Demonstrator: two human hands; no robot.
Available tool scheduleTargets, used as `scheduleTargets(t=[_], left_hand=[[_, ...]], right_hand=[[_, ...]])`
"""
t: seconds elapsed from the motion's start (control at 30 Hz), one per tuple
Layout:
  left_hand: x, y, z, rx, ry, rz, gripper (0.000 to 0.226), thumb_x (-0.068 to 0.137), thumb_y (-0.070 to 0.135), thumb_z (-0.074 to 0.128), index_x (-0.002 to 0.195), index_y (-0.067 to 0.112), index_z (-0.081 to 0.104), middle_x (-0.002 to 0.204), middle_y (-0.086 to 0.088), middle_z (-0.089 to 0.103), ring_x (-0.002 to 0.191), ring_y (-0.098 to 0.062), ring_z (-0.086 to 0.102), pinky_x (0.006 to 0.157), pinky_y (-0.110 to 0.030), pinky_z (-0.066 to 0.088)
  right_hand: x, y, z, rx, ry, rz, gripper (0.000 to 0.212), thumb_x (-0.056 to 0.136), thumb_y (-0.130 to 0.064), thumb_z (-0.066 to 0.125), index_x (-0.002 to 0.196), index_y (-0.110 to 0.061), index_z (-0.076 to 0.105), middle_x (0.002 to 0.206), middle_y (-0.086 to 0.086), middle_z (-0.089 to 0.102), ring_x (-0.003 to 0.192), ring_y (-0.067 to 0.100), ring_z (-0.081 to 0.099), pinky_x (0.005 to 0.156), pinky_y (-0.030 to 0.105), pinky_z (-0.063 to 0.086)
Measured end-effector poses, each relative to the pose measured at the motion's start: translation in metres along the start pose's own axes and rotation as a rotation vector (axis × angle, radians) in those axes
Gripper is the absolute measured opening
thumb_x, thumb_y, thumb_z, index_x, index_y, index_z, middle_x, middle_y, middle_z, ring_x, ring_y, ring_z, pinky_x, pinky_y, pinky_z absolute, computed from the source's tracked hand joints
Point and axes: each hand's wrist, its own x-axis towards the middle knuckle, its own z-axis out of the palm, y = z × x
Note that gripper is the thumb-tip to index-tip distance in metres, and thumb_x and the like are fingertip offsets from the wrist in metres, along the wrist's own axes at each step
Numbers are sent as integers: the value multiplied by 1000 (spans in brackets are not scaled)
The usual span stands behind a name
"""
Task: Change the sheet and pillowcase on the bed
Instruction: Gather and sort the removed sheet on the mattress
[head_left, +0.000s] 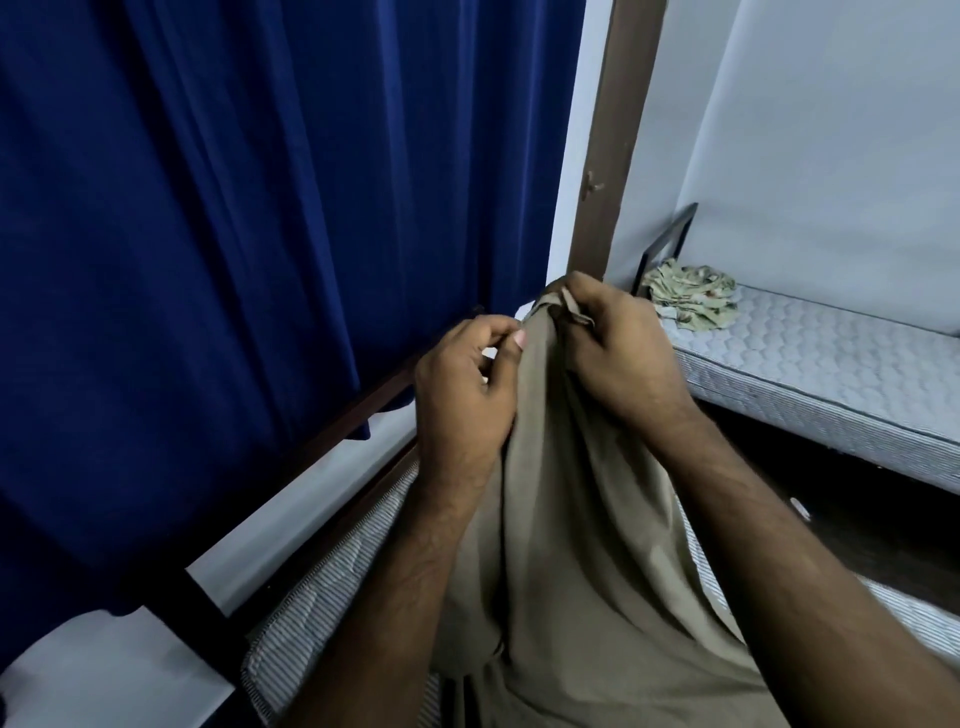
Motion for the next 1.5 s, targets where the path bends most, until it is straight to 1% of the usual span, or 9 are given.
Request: scheduleTargets(t=[0.2, 0.4, 0.5, 0.6, 0.83, 0.93, 1.03, 1.37, 1.5], left_hand=[[-21, -4, 28, -93, -246, -208, 16, 91, 30, 70, 89, 16, 63, 77, 7, 67, 61, -21, 62, 61, -39, 54], [-34, 8, 34, -247, -250, -372, 54, 89, 28, 76, 61, 17, 31, 54, 5, 27, 52, -10, 24, 50, -28, 26], [-36, 8, 35, -164, -241, -341, 46, 88, 30, 77, 63, 8, 45, 49, -2, 42, 47, -14, 34, 46, -31, 35], [-39, 2, 35, -89, -225, -301, 25, 90, 27, 74, 82, 4, 67, 67, -8, 70, 62, -25, 67, 62, -41, 59], [-39, -15, 30, 3, -289, -365, 50, 92, 17, 71, 56, 13, 36, 48, 7, 31, 43, -8, 29, 44, -14, 28], [-36, -29, 25, -133, -326, -506, 40, 84, 33, 76, 67, 2, 58, 59, -13, 61, 53, -19, 59, 58, -33, 58], [-35, -32, 19, -374, -281, -686, 33, 73, 30, 87, 82, 1, 74, 86, -25, 73, 85, -40, 73, 84, -59, 58], [-35, -44, 16, -373, -176, -685, 55, 54, 38, 97, 77, -3, 69, 82, -32, 68, 66, -26, 64, 73, -51, 62], [-36, -41, 14, -514, -194, -763, 60, 54, 31, 95, 93, -7, 70, 92, -29, 72, 81, -31, 74, 79, -41, 62]], right_hand=[[23, 11, 0, 254, 132, 166, 14, 94, -22, 51, 92, -19, 65, 74, -12, 66, 69, 6, 60, 69, 32, 50], [41, 15, -11, 438, 226, 257, 23, 96, -9, 51, 94, -16, 72, 85, -7, 73, 77, 5, 66, 77, 26, 51], [44, 16, -13, 462, 237, 277, 23, 96, -10, 51, 93, -18, 73, 88, -2, 76, 85, 17, 72, 84, 39, 59], [45, 14, -15, 534, 261, 308, 24, 95, -7, 51, 90, -18, 72, 82, 5, 74, 74, 22, 68, 72, 38, 57], [43, 14, -14, 526, 282, 332, 26, 94, -4, 51, 91, -17, 73, 75, 3, 71, 68, 17, 66, 64, 30, 55], [42, 13, -14, 511, 296, 332, 24, 95, -5, 52, 93, -16, 73, 79, 1, 72, 74, 17, 69, 70, 29, 58], [43, 15, -14, 548, 308, 319, 23, 96, -5, 53, 91, -17, 72, 76, -6, 70, 73, 11, 66, 73, 29, 56], [44, 15, -15, 539, 291, 288, 25, 95, -4, 54, 89, -20, 73, 77, -12, 70, 74, 2, 64, 71, 18, 50], [43, 19, -19, 546, 301, 298, 24, 96, -5, 53, 93, -17, 74, 75, -13, 68, 72, 4, 62, 71, 24, 53]])
